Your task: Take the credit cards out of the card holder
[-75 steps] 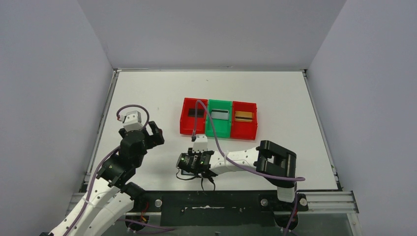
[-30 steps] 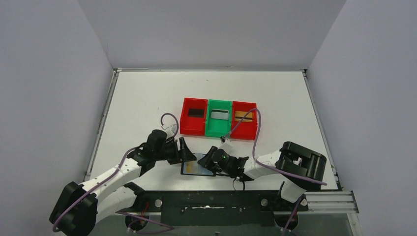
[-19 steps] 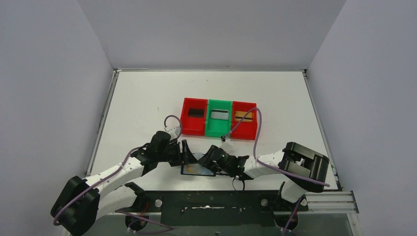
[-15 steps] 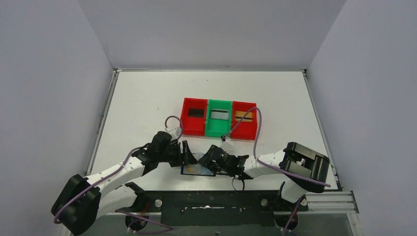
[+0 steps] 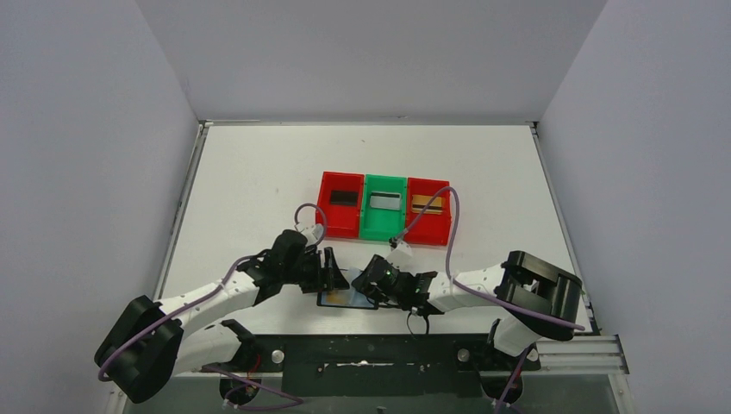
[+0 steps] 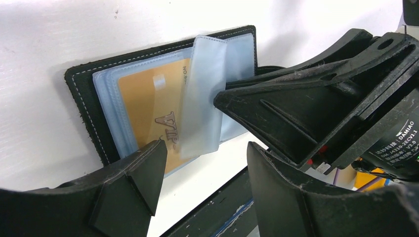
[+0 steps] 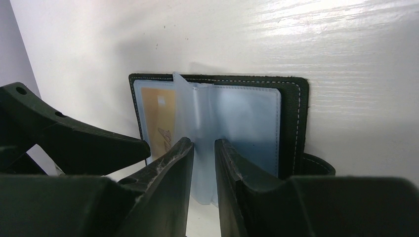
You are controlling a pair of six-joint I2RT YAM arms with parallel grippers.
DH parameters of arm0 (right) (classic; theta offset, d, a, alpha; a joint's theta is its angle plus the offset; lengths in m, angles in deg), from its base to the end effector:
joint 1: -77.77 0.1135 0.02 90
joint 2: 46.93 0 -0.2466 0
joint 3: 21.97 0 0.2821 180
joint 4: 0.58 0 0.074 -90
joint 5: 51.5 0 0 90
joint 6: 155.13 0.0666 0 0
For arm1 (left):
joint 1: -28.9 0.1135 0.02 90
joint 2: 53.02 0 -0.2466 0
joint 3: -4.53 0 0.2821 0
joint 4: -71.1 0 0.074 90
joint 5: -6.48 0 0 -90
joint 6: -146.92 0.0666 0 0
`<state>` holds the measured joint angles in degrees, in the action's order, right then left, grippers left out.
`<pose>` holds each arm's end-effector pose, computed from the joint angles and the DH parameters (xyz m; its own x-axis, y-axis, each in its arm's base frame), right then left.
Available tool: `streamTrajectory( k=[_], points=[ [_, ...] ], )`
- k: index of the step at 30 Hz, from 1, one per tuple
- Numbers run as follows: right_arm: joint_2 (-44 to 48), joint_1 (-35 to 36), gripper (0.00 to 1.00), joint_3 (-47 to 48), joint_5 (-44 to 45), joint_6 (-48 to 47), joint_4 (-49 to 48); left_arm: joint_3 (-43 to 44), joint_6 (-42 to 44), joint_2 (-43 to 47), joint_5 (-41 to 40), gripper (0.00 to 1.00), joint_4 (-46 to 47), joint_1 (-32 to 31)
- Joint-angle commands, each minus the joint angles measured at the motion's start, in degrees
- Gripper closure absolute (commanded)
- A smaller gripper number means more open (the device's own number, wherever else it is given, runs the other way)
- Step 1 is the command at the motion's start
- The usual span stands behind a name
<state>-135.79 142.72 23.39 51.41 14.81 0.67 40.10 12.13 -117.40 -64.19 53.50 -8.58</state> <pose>0.1483 0.2821 0.0681 -0.8554 0.4365 -0.2789 0.1510 0.7252 0.6718 0.1889 -0.1726 0.1008 -0.9400 -0.1169 -0.3204 0.1311 0.7434 -0.6559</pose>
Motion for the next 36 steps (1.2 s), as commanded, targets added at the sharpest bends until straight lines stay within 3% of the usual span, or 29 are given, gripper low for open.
streamTrajectory(
  k=[1,9,17,20,22,23,24,36],
  points=[
    [2.27,0.18,0.73,-0.92,4.03,-0.28,3.79,3.54,0.84,-1.27,-0.8,0.4,3.83,-0.81],
    [2.41,0.12,0.7,-1.62,3.46,-0.14,3.25,4.22,0.89,-2.37,-1.37,0.4,3.67,-1.35],
    [3.33,0.09,0.7,-2.04,4.31,0.45,4.03,4.47,0.07,-4.06,3.66,0.43,8.64,-2.87],
    [3.96,0.06,0.7,-2.31,4.6,0.4,4.06,5.04,-0.03,-5.6,4.49,0.47,9.44,-3.67],
    [4.51,0.1,0.69,-2.6,4.82,0.6,4.14,5.26,-0.12,-6.38,4.66,0.57,9.76,-4.03],
    [5.79,0.09,0.69,-2.74,5.49,0.82,5.01,5.2,-0.73,-6.19,4.53,0.65,11.06,-4.43],
    [6.67,0.13,0.68,-2.76,6.31,1.4,6.12,5.17,-1.08,-6.0,4.57,0.67,11.72,-4.67],
    [22.66,5.53,0.6,-3.37,24.54,11.58,26.33,9.45,-1.81,-13.97,6.38,0.62,16.74,-9.23]
  ],
)
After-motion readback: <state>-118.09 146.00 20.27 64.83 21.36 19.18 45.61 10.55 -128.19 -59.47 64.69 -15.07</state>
